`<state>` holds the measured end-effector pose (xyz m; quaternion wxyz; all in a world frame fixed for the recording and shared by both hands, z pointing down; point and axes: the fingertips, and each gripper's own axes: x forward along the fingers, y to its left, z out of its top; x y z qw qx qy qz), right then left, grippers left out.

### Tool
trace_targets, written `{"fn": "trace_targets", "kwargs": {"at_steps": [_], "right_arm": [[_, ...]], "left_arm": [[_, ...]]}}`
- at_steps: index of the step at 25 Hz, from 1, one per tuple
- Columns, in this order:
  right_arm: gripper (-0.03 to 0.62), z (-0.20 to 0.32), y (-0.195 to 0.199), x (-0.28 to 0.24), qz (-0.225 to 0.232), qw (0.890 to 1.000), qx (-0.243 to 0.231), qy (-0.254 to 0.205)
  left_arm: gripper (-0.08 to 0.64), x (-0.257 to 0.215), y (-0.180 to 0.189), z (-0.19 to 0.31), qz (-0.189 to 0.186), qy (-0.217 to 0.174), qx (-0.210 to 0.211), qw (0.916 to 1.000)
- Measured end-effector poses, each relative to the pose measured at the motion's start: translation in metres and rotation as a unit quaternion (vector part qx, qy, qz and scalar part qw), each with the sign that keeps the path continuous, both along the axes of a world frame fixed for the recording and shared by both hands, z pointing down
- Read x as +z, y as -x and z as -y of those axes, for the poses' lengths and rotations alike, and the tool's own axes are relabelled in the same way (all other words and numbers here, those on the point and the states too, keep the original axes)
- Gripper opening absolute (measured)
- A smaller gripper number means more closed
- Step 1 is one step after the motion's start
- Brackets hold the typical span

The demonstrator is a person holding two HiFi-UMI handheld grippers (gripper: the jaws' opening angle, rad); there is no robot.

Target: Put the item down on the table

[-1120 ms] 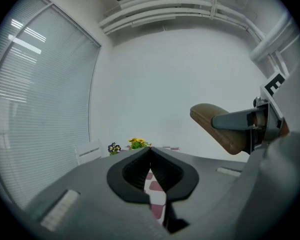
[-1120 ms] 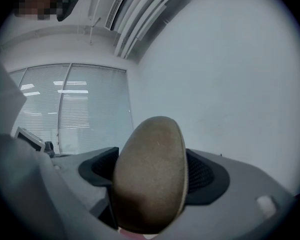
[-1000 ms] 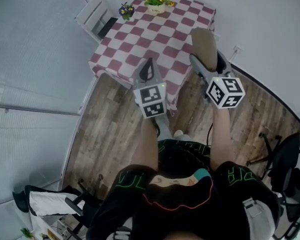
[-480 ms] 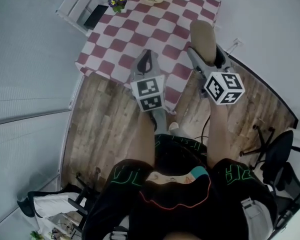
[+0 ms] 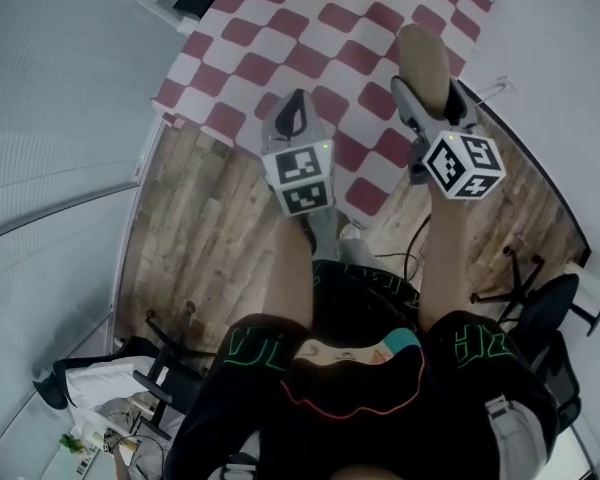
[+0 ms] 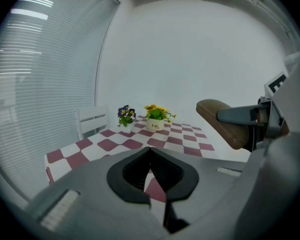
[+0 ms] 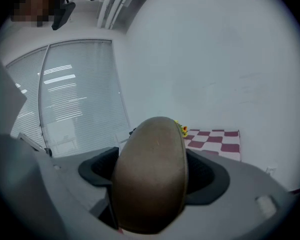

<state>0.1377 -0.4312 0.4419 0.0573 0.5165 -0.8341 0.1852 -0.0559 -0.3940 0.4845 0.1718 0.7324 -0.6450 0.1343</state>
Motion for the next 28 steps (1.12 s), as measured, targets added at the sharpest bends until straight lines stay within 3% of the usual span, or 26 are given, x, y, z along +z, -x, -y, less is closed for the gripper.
{"fn": "trace_targets", "kwargs": {"at_steps": [5,13,23,28], "right_arm": [[0.408,0.014,0.031,0.016,-0.019,0.999,-0.039,0.019],[0.410,0.045,0.083,0.057,-0.050,0.994,-0.083,0.052],[0.410,0.083,0.128,0.098,-0.083,0.987,-0.103,0.089],[0.410,0.097,0.136,0.122,-0.096,0.984,-0.099,0.109]], "left_arm": [[0.008,0.019,0.018,0.009,-0.017,0.019,-0.026,0.9993],[0.008,0.047,0.031,0.034,-0.037,0.032,-0.013,0.9987],[0.008,0.068,0.052,0.058,-0.053,0.052,-0.005,0.9972],[0.008,0.072,0.069,0.070,-0.055,0.049,-0.026,0.9970]]}}
